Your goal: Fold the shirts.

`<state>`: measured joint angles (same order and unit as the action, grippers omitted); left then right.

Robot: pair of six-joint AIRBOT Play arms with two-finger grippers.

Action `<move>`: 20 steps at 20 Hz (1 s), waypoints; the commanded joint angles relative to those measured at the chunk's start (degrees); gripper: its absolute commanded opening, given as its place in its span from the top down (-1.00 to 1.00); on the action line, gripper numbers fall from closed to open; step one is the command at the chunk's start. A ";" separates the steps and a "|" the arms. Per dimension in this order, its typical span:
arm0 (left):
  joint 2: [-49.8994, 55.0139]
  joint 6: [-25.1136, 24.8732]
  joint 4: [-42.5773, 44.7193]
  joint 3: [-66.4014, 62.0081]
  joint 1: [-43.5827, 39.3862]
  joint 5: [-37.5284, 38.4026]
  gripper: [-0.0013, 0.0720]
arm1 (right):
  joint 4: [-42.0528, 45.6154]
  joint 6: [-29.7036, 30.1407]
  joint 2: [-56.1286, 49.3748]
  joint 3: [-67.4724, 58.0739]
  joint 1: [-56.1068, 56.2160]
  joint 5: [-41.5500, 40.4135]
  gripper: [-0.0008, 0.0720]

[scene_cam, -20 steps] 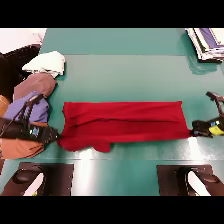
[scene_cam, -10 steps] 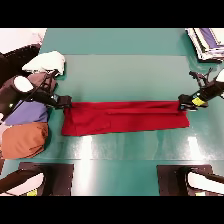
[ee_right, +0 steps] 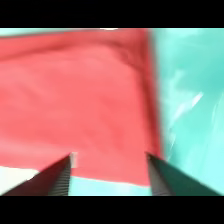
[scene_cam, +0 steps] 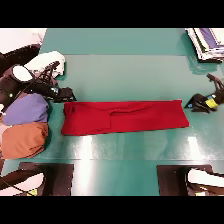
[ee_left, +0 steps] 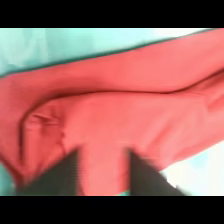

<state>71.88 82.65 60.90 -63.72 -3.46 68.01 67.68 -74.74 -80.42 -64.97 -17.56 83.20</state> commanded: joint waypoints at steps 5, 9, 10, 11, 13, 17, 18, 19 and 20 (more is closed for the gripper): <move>0.07 0.87 -7.39 -0.17 -4.07 -4.74 0.89 | -13.05 11.80 -8.92 6.36 -10.62 -0.96 -0.54; 2.62 5.09 -7.50 -0.09 -13.31 -13.64 0.89 | -14.12 11.89 -13.57 4.63 -3.67 -2.73 -0.12; 3.65 6.45 -7.74 -0.09 -15.50 -15.96 0.89 | -14.16 12.24 -14.16 3.54 -2.03 -2.58 0.07; 4.92 7.74 -8.28 -0.17 -17.77 -18.38 0.90 | -14.14 12.31 -14.36 2.51 -0.59 -2.08 0.34; 8.85 8.02 -9.84 -1.77 -21.70 -20.35 0.90 | -14.12 12.33 -13.64 1.05 1.53 -0.98 0.93; 18.16 8.04 -10.84 -7.56 -28.33 -19.54 0.90 | -19.23 12.07 -5.33 0.96 2.23 0.07 0.94; 20.15 8.04 -11.28 -8.81 -29.83 -19.54 0.90 | -22.27 11.67 -2.56 0.96 2.25 0.17 0.94; 21.70 8.02 -12.11 -9.68 -31.15 -19.56 0.90 | -26.25 11.63 0.33 0.96 2.32 0.33 0.94; 23.04 8.02 -12.61 -10.47 -32.26 -19.56 0.89 | -29.46 11.56 2.86 0.96 2.73 0.44 0.94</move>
<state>90.17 90.39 49.93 -71.44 -31.79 49.08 47.22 -62.76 -83.83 -63.79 -15.66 82.74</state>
